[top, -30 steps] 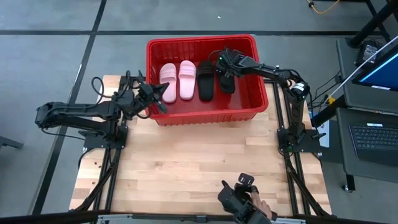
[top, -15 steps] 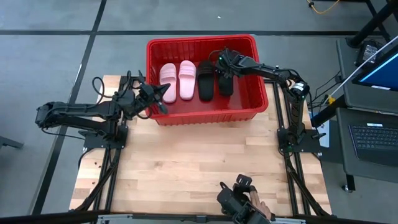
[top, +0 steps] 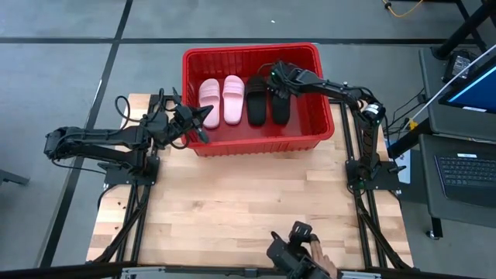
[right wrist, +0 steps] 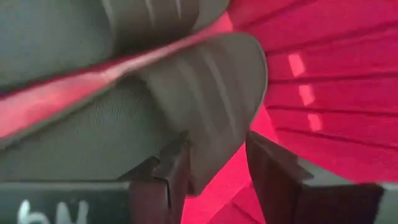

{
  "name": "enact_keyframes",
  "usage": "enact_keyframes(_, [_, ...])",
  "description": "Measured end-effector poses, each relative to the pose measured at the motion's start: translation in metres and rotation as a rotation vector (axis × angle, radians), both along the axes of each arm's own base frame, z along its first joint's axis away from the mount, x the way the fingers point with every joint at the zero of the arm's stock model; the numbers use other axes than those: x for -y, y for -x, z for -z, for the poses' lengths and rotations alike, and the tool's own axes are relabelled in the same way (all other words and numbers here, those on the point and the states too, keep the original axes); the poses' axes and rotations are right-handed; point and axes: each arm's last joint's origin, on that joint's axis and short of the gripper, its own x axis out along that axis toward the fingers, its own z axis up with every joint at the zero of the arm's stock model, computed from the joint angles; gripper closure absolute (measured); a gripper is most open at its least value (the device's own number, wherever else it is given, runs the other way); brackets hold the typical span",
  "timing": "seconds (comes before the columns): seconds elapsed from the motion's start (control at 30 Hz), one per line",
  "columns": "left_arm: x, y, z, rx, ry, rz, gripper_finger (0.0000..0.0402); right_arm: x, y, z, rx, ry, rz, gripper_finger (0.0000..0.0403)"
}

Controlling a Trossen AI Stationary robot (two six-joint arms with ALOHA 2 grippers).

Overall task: Pick and place slides into bin
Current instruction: Put the black slide into the red bin, then return to Home Position

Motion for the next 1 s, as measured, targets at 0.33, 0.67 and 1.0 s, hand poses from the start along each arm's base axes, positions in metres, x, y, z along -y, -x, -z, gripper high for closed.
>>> enact_keyframes(0.33, [0.002, 0.0, -0.001, -0.004, -0.014, 0.076, 0.0399, -0.015, -0.009, -0.023, -0.015, -0.039, -0.001, 0.0247])
enact_keyframes(0.67, [0.008, 0.019, -0.011, 0.014, -0.031, 0.161, 0.04, -0.043, -0.009, -0.066, -0.052, -0.153, 0.096, 0.0313])
enact_keyframes(1.0, [0.02, 0.085, -0.022, 0.091, -0.034, 0.187, 0.0399, -0.104, -0.034, -0.158, 0.184, -0.091, -0.02, 0.0398])
